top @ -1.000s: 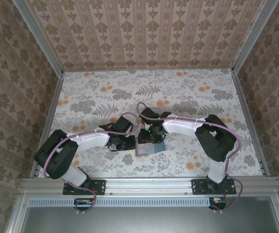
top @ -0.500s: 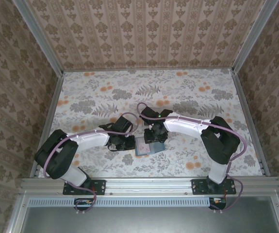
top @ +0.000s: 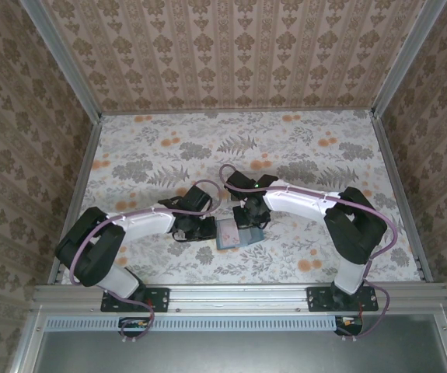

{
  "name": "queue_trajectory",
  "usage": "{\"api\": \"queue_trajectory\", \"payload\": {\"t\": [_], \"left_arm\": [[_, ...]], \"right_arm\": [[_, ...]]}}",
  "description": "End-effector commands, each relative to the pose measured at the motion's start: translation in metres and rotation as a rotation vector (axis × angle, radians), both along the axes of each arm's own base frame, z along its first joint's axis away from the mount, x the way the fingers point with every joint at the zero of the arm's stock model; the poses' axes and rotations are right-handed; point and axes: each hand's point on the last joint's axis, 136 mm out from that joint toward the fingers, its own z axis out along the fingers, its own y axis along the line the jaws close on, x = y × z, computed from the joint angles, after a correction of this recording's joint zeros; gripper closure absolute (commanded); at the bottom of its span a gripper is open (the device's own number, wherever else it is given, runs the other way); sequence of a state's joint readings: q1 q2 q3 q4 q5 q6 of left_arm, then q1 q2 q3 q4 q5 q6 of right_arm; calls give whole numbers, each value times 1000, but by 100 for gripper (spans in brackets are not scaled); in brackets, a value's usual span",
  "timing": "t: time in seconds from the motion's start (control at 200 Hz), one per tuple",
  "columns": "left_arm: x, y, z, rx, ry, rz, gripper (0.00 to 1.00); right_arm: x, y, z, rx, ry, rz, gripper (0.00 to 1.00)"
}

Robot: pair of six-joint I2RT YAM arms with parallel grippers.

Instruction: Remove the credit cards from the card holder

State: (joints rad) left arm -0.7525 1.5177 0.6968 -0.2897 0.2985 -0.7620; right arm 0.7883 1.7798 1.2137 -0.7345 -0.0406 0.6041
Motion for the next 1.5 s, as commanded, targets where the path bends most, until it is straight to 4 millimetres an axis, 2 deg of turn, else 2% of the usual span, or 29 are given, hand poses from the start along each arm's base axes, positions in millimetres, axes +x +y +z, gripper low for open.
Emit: {"api": "queue_trajectory", "payload": {"t": [0.0,0.285,0.54,0.645,0.95,1.225,1.495], "left_arm": [[-7,13,-11,69,46,-12,88],[-5,13,-13,77,50,-16,88],[1,10,-11,86,46,-29,88],[5,7,-8,84,37,-35,88],[16,1,2,83,12,-47,88],[24,-6,23,58,-23,-46,87],[25,-23,38,-10,-40,-53,87]], "right_arm": [[-1,-15,2,-57,-25,6,91],[-2,-32,-12,-132,-22,2,88],[-6,-43,-23,-182,-3,7,79],[-8,-49,-24,-203,2,4,72],[-8,-56,-13,-221,-20,-3,65],[-9,-44,-7,-126,-8,-17,67],[-5,-33,15,-57,-39,-21,70]]}}
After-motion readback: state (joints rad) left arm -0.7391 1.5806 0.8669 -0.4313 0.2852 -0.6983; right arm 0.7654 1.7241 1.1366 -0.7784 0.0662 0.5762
